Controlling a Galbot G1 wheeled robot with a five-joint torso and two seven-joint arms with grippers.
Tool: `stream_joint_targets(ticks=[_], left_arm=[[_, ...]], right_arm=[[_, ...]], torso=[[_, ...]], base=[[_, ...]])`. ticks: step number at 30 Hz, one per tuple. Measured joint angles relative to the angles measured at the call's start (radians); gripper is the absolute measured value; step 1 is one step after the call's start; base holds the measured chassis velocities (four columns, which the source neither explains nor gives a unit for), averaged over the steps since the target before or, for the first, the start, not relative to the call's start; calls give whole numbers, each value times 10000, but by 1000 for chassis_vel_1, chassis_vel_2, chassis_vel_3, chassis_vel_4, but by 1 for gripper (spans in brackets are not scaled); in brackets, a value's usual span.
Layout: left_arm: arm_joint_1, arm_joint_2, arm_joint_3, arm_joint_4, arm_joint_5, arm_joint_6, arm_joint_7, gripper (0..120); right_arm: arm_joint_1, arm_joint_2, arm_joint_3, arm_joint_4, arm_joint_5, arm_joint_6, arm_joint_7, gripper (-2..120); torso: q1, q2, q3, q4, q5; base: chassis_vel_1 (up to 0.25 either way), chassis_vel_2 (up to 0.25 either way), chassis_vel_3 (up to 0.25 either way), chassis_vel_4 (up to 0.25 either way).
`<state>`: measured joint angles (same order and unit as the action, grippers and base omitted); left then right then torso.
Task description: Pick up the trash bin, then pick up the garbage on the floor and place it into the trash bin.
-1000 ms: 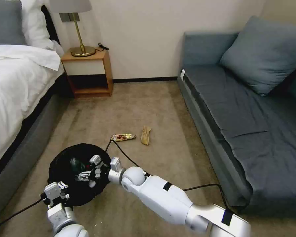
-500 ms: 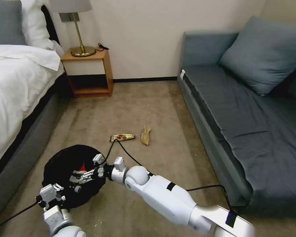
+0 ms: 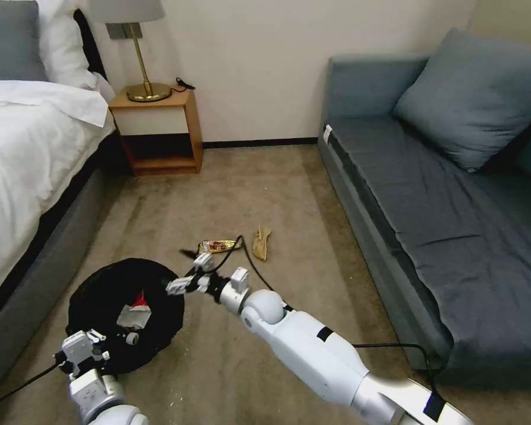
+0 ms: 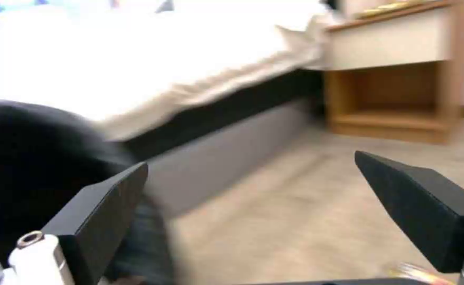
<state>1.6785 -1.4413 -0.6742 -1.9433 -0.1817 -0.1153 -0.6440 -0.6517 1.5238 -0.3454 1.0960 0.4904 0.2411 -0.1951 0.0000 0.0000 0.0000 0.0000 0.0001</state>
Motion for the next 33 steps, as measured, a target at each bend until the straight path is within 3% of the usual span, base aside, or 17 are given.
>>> stream_joint_targets(ticks=[7, 16, 33], left_arm=[[-41, 48, -8, 2, -38, 0, -6, 3], [-146, 123, 7, 126, 26, 11, -9, 3], [-191, 223, 8, 190, 115, 11, -16, 3]], right_arm=[[-29, 14, 706, -941, -788, 184, 818, 100], [-177, -182, 1297, -1540, -2342, -561, 1827, 100], [-159, -151, 1422, -1526, -2833, -1166, 2406, 100]], torso=[[0, 0, 0, 0, 0], [0, 0, 0, 0, -1], [0, 0, 0, 0, -1]], base=[[0, 0, 0, 0], [0, 0, 0, 0], [0, 0, 0, 0]])
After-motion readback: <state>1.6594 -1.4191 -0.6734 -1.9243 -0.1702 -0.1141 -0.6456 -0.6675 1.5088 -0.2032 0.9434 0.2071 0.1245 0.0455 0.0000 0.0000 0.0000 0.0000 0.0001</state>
